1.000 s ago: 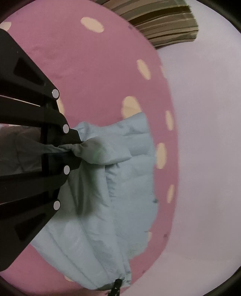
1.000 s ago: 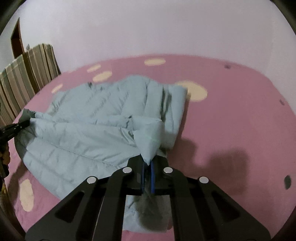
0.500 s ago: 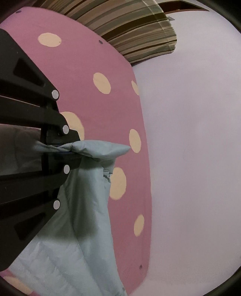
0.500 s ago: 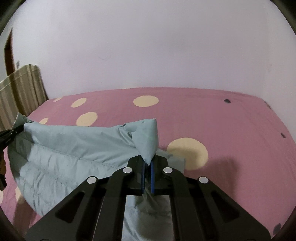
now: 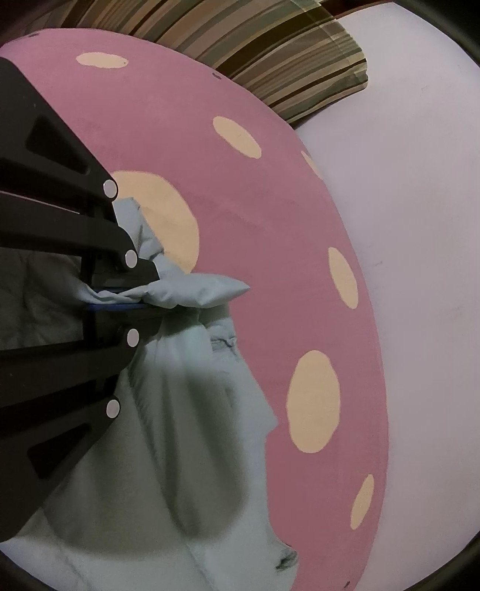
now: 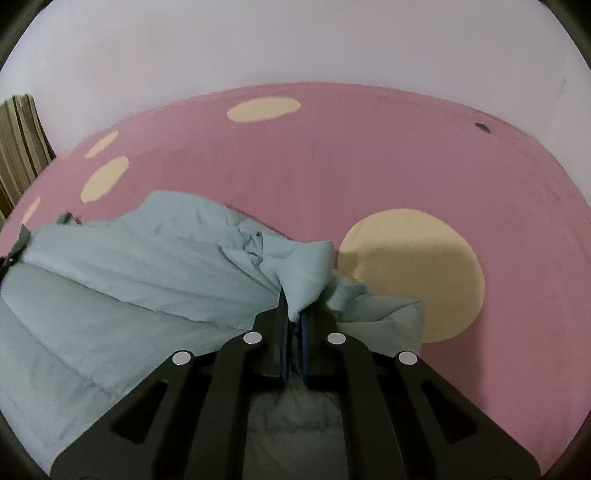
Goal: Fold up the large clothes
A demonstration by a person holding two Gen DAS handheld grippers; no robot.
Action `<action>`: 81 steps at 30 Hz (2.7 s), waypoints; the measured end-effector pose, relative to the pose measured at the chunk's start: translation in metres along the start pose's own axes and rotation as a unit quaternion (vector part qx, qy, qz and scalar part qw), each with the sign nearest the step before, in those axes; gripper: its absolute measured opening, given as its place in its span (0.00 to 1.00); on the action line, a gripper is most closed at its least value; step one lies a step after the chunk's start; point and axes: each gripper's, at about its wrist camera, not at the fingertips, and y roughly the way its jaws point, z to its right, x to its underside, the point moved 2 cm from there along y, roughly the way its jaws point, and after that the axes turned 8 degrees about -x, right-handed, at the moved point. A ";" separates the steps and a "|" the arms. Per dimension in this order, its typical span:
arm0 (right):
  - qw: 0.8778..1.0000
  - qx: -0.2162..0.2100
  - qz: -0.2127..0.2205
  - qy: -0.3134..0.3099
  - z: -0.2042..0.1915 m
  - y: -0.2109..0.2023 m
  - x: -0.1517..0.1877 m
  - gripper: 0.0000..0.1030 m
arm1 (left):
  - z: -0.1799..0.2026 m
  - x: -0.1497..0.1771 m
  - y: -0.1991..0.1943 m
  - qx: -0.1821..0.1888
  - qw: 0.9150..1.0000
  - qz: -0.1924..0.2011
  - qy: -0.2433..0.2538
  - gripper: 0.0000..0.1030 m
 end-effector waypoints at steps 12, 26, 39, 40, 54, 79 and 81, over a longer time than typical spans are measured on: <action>1.000 0.019 0.009 -0.012 -0.021 -0.038 -0.014 0.22 | -0.014 -0.014 -0.048 0.011 1.000 0.016 -0.007 0.09; 0.996 -0.061 -0.030 -0.054 -0.111 0.013 0.003 0.33 | 0.075 0.004 -0.052 0.120 0.992 -0.028 -0.036 0.31; 0.998 -0.033 0.029 -0.040 -0.103 -0.051 0.030 0.42 | 0.053 0.016 -0.114 0.173 0.982 0.005 -0.081 0.46; 0.999 -0.029 0.026 -0.037 -0.101 -0.052 0.035 0.42 | 0.059 0.021 -0.111 0.185 0.980 -0.007 -0.078 0.46; 0.999 -0.031 -0.019 0.021 -0.063 -0.044 0.076 0.42 | 0.064 0.051 -0.100 0.154 0.987 -0.030 -0.037 0.40; 0.992 -0.036 -0.028 0.120 -0.013 -0.104 0.141 0.78 | -0.050 0.134 -0.105 0.177 0.955 -0.103 -0.213 0.54; 0.992 -0.034 -0.026 0.115 -0.017 -0.104 0.142 0.60 | -0.043 0.130 -0.105 0.185 0.957 -0.094 -0.201 0.34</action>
